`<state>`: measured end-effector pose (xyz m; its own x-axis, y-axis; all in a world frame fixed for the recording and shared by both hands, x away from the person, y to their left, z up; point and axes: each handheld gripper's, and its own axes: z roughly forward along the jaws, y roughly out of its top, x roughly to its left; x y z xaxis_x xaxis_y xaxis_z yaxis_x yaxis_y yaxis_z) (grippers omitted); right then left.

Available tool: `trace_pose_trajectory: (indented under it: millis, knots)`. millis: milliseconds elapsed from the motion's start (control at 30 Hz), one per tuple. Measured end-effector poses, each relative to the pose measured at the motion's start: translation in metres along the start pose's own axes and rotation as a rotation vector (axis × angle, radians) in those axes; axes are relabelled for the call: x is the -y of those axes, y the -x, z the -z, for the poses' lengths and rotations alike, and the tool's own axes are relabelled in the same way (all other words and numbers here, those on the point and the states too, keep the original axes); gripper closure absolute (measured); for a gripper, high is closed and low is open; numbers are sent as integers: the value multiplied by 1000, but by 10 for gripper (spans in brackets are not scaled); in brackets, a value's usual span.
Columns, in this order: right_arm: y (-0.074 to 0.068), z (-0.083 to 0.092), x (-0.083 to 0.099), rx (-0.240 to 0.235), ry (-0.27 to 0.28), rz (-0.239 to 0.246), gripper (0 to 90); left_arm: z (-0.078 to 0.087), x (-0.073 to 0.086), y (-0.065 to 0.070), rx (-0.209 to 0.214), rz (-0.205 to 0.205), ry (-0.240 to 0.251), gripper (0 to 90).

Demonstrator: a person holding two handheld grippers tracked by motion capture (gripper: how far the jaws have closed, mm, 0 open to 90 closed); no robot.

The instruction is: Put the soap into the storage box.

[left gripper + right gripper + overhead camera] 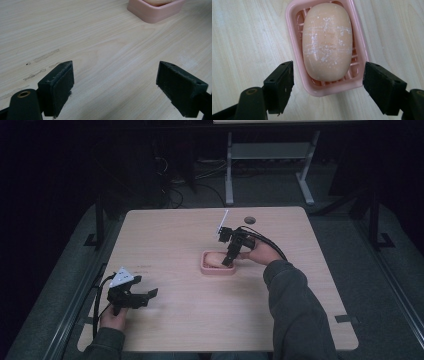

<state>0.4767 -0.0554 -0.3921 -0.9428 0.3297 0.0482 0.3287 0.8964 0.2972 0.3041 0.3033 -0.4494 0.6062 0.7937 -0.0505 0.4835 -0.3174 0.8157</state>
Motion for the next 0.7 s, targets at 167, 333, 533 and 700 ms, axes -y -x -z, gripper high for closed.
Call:
trace_pose_trajectory:
  millis: [167, 333, 533, 700]
  knots:
    - [-1, 5, 3, 2, 9, 1, 245, 0, 0, 0, 1, 4, 3, 143]
    - [-2, 8, 7, 6, 14, -4, 248, 0, 0, 0, 0, 2, 2, 143]
    - [-2, 8, 15, 1, 12, -22, 247, 0, 0, 0, 0, 3, 1, 143]
    - [-2, 8, 21, -5, 7, -34, 247, 0, 0, 0, 0, 3, 0, 143]
